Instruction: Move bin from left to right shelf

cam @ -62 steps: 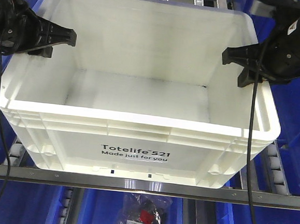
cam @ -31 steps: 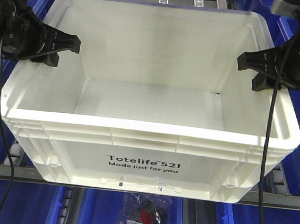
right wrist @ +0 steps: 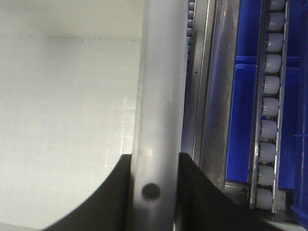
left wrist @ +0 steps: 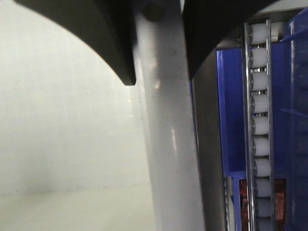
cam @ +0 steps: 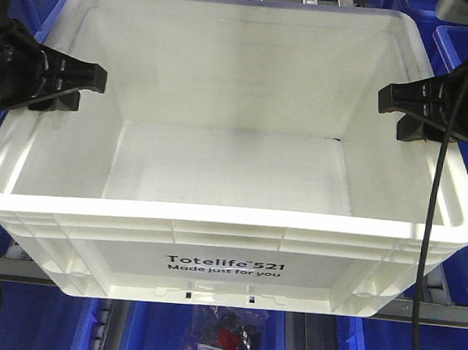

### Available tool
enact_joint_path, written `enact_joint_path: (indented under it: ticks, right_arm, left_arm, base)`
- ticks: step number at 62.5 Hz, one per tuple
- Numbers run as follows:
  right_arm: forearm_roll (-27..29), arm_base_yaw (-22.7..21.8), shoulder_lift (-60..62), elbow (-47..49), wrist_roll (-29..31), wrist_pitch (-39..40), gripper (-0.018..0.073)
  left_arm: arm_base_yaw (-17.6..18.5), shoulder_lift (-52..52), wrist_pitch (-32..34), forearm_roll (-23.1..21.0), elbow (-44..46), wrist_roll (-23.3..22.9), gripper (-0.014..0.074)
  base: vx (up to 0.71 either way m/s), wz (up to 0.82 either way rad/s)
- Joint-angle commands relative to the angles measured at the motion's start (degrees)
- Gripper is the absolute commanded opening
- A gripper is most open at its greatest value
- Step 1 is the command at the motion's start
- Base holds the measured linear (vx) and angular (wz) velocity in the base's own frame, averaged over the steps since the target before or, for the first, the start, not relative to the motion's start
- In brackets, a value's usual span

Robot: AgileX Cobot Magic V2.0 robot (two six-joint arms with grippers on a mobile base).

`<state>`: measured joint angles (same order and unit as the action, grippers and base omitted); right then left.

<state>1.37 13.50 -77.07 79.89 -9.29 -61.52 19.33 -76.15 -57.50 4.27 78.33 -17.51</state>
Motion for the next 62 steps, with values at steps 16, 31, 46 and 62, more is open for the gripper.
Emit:
enact_joint_path:
  ticks: [16,31,46,62]
  right_arm:
    - [-6.8,-1.0,2.5,2.2,0.8,5.0,-0.0008]
    - [-6.9,-1.0,2.5,2.2,0.8,5.0,-0.0008]
    - [-6.9,-1.0,2.5,2.2,0.8,5.0,-0.0008]
    - [-6.9,-1.0,2.5,2.2,0.8,5.0,-0.0008]
  left_arm:
    - [-0.8,4.1,5.3,5.9,1.8,2.5,0.0056]
    - [-0.8,4.1,5.3,5.9,1.8,2.5,0.0056]
    - [-0.8,4.1,5.3,5.9,1.8,2.5,0.0056]
    - [-0.8,4.1,5.3,5.9,1.8,2.5,0.0056]
  base:
    - [0.0,0.0]
    - [0.0,0.0]
    - [0.0,0.0]
    - [0.0,0.0]
